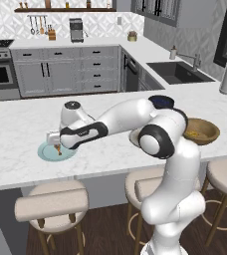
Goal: Pick the chicken drumstick and squash from their plates and place them in the bowl. Then put the bowl in the fridge.
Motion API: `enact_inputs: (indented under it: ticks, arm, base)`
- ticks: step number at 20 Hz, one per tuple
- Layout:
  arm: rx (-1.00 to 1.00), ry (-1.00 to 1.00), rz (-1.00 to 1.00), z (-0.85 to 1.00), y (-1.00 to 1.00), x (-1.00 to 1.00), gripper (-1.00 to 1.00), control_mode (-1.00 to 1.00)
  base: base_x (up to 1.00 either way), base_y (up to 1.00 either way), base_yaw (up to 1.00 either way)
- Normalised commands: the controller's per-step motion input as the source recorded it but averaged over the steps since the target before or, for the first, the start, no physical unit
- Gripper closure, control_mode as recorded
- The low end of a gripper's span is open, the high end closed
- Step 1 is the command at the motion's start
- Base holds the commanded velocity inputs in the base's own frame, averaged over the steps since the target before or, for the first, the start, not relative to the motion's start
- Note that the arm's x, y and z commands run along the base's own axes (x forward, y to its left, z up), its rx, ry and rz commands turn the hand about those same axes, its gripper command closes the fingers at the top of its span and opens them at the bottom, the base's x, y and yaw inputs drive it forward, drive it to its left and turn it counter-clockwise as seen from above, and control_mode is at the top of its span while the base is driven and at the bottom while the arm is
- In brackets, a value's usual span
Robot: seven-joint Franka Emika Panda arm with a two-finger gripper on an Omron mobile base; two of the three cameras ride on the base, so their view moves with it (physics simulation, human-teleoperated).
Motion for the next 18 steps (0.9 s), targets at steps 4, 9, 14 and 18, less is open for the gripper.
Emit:
enact_inputs:
  ticks: [4, 9, 14, 18]
  arm:
    - [-0.01, 0.0, 0.0, -0.28, 0.15, 0.18, -1.0, -1.0]
    - [0.0, 0.0, 0.0, -0.24, 0.1, 0.2, -1.0, -1.0]
    - [0.0, 0.0, 0.0, -0.06, 0.07, 0.3, -1.0, -1.0]
    - [0.0, 0.0, 0.0, -0.1, 0.01, 0.33, -1.0, -1.0]
  base:
    - [0.0, 0.0, 0.0]
    - [0.0, 0.0, 0.0]
    - [0.0, 0.0, 0.0]
    - [0.0, 0.0, 0.0]
